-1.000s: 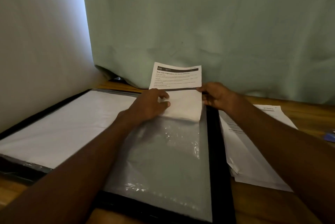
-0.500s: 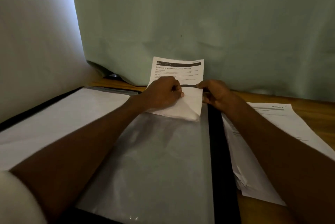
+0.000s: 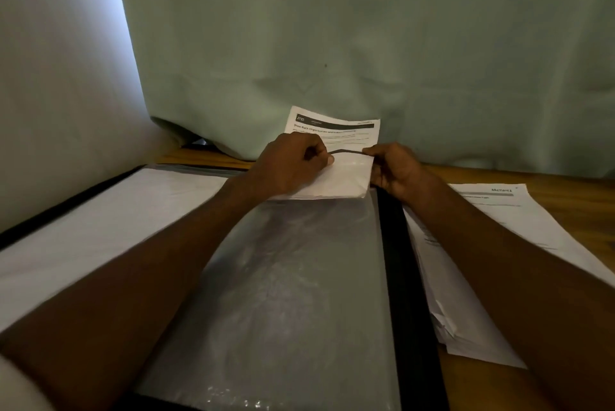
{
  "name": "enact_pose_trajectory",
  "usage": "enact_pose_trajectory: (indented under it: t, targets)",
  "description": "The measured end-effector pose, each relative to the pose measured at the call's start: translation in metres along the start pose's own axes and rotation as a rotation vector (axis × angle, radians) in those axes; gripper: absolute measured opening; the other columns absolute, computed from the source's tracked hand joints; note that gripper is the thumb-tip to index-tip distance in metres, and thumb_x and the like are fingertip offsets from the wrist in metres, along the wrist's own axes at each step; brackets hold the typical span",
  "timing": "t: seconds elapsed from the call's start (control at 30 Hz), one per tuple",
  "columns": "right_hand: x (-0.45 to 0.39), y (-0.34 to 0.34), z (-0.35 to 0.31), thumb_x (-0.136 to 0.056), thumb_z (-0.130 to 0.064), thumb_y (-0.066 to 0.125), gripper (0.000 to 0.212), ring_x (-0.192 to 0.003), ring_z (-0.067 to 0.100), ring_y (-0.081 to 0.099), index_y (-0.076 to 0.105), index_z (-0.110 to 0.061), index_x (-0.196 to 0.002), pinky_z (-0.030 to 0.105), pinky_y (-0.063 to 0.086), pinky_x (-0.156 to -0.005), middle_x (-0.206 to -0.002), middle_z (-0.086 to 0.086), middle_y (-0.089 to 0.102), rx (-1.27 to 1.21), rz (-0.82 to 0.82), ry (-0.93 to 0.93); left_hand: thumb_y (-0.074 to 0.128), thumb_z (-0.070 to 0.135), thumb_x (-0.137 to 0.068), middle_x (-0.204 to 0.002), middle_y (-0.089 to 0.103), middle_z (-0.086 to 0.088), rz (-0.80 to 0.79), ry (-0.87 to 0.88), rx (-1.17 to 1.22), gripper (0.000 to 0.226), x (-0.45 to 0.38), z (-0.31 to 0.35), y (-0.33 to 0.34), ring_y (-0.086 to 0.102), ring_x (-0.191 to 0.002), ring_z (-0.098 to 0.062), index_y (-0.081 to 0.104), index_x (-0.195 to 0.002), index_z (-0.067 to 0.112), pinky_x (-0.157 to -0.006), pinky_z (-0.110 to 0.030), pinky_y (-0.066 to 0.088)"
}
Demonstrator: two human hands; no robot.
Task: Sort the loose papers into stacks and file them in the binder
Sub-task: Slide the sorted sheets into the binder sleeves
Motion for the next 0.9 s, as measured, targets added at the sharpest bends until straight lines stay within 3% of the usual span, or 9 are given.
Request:
enact_pose_trajectory:
  t: [0.1, 0.17, 0.27, 0.37, 0.43, 0.57, 0.63, 0.8, 0.9]
  targets:
    - [0.001, 0.0, 0.0, -0.091, 0.005, 0.056, 0.041, -0.096, 0.029, 0.073, 0.063, 0.001, -0.131, 0.034, 0.065, -0.07, -0.121, 0.017, 0.072, -0.032, 0.003, -0.018, 0.065, 0.059, -0.081, -0.079, 0.07, 0.012, -0.06, -0.03, -0.04, 0.028, 0.003, -0.004, 0.001, 0.064, -0.078, -0.012, 0.071, -0.08, 0.031, -0.076, -0.039, 0.055]
    - [0.008, 0.002, -0.003, -0.09, 0.001, 0.058, 0.04, -0.078, 0.022, 0.072, 0.062, 0.002, -0.131, 0.029, 0.063, -0.067, -0.117, 0.016, 0.073, 0.032, -0.073, -0.006, 0.067, 0.053, -0.084, -0.076, 0.069, 0.012, -0.049, -0.021, -0.046, 0.024, 0.005, -0.007, 0.001, 0.064, -0.077, -0.012, 0.07, -0.078, 0.03, -0.077, -0.041, 0.055]
    - [0.018, 0.007, -0.008, -0.081, -0.015, 0.068, 0.052, -0.07, 0.015, 0.059, 0.062, -0.003, -0.131, 0.027, 0.046, -0.066, -0.103, 0.009, 0.073, 0.261, -0.245, 0.002, 0.06, 0.054, -0.082, -0.077, 0.068, 0.011, 0.01, -0.021, -0.012, 0.026, 0.007, -0.007, -0.001, 0.063, -0.078, -0.013, 0.065, -0.077, 0.029, -0.08, -0.043, 0.055]
    - [0.026, 0.013, -0.012, -0.091, -0.015, 0.059, 0.033, -0.056, 0.007, 0.055, 0.063, -0.013, -0.124, 0.019, 0.036, -0.052, -0.083, -0.002, 0.071, 0.372, -0.337, 0.015, 0.059, 0.052, -0.083, -0.079, 0.068, 0.011, 0.033, -0.014, -0.001, 0.021, 0.006, -0.006, -0.005, 0.063, -0.079, -0.015, 0.062, -0.074, 0.033, -0.081, -0.045, 0.055]
    - [0.032, 0.015, -0.012, -0.091, -0.021, 0.061, 0.029, -0.061, 0.01, 0.06, 0.064, -0.015, -0.119, 0.019, 0.035, -0.049, -0.088, 0.001, 0.068, 0.323, -0.386, 0.063, 0.058, 0.051, -0.084, -0.079, 0.068, 0.01, 0.037, -0.007, 0.0, 0.023, 0.006, -0.004, -0.006, 0.063, -0.079, -0.015, 0.064, -0.077, 0.03, -0.08, -0.045, 0.055]
    - [0.035, 0.011, -0.018, -0.087, -0.041, 0.07, 0.028, -0.074, 0.015, 0.057, 0.075, -0.018, -0.102, 0.027, 0.032, -0.061, -0.101, 0.002, 0.071, 0.081, -0.476, 0.058, 0.057, 0.042, -0.089, -0.077, 0.068, 0.002, 0.127, -0.004, 0.012, 0.029, 0.006, -0.006, -0.011, 0.062, -0.076, -0.021, 0.066, -0.084, 0.016, -0.077, -0.045, 0.053]
    - [0.039, 0.012, -0.019, -0.094, -0.041, 0.061, 0.028, -0.075, 0.013, 0.053, 0.076, -0.019, -0.102, 0.023, 0.031, -0.053, -0.106, -0.001, 0.073, 0.052, -0.51, 0.033, 0.061, 0.034, -0.093, -0.08, 0.069, -0.001, 0.171, -0.028, 0.074, 0.025, 0.005, -0.011, -0.014, 0.063, -0.077, -0.021, 0.066, -0.086, 0.011, -0.076, -0.042, 0.053]
    - [0.049, 0.034, -0.012, -0.092, -0.026, 0.059, 0.037, -0.091, 0.015, 0.053, 0.064, -0.019, -0.128, 0.025, 0.035, -0.059, -0.135, 0.001, 0.064, -0.003, -0.692, 0.01, 0.061, 0.016, -0.101, -0.08, 0.06, 0.008, 0.122, -0.109, 0.263, 0.012, 0.002, -0.017, -0.02, 0.054, -0.07, 0.0, 0.063, -0.093, 0.009, -0.065, -0.012, 0.041]
    - [0.053, 0.049, -0.008, -0.095, -0.015, 0.055, 0.044, -0.096, 0.019, 0.059, 0.056, -0.024, -0.138, 0.028, 0.041, -0.067, -0.146, 0.003, 0.056, -0.084, -0.746, -0.003, 0.059, 0.004, -0.099, -0.087, 0.058, 0.007, 0.081, -0.134, 0.359, 0.022, 0.008, -0.024, -0.023, 0.057, -0.074, 0.004, 0.055, -0.089, 0.023, -0.07, -0.009, 0.044]
Point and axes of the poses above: each hand's wrist, its own x-axis away from the middle knuckle, its own y-axis out of the palm, z = x × y, the point moved 5 cm from there along -x, towards the middle knuckle
